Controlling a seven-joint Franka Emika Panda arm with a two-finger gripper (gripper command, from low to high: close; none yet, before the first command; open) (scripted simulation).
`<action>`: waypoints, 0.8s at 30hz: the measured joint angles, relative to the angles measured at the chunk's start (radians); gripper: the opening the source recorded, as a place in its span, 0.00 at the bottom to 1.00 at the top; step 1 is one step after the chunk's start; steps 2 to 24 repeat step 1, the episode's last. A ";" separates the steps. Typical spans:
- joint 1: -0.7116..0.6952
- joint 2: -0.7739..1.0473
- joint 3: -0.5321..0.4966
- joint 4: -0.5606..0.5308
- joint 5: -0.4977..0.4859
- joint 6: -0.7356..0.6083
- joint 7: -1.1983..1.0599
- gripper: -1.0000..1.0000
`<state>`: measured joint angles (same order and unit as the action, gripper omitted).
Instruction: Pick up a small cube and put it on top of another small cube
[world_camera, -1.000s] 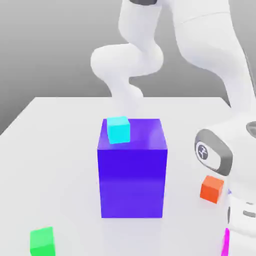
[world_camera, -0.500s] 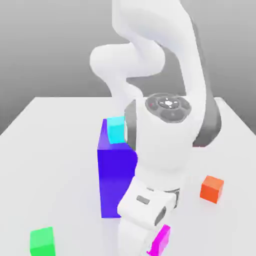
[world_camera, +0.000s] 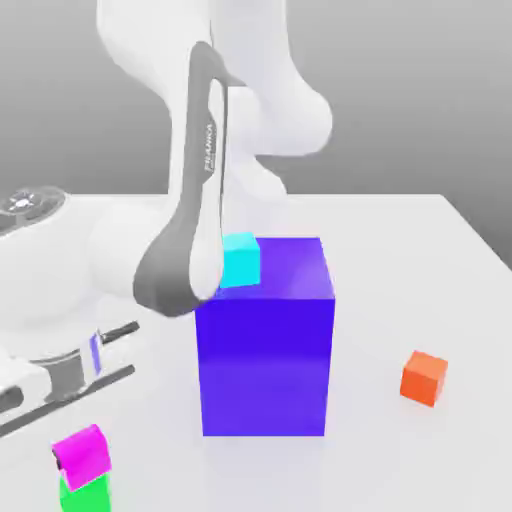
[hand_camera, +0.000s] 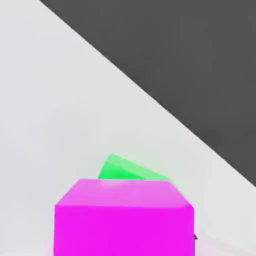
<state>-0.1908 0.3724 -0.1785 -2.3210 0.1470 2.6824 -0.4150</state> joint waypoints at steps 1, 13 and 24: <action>0.000 0.000 0.000 0.000 0.000 0.000 0.000 1.00; 0.000 0.000 0.000 0.000 0.000 0.000 0.000 1.00; 0.000 0.000 0.000 0.000 0.000 0.000 0.000 1.00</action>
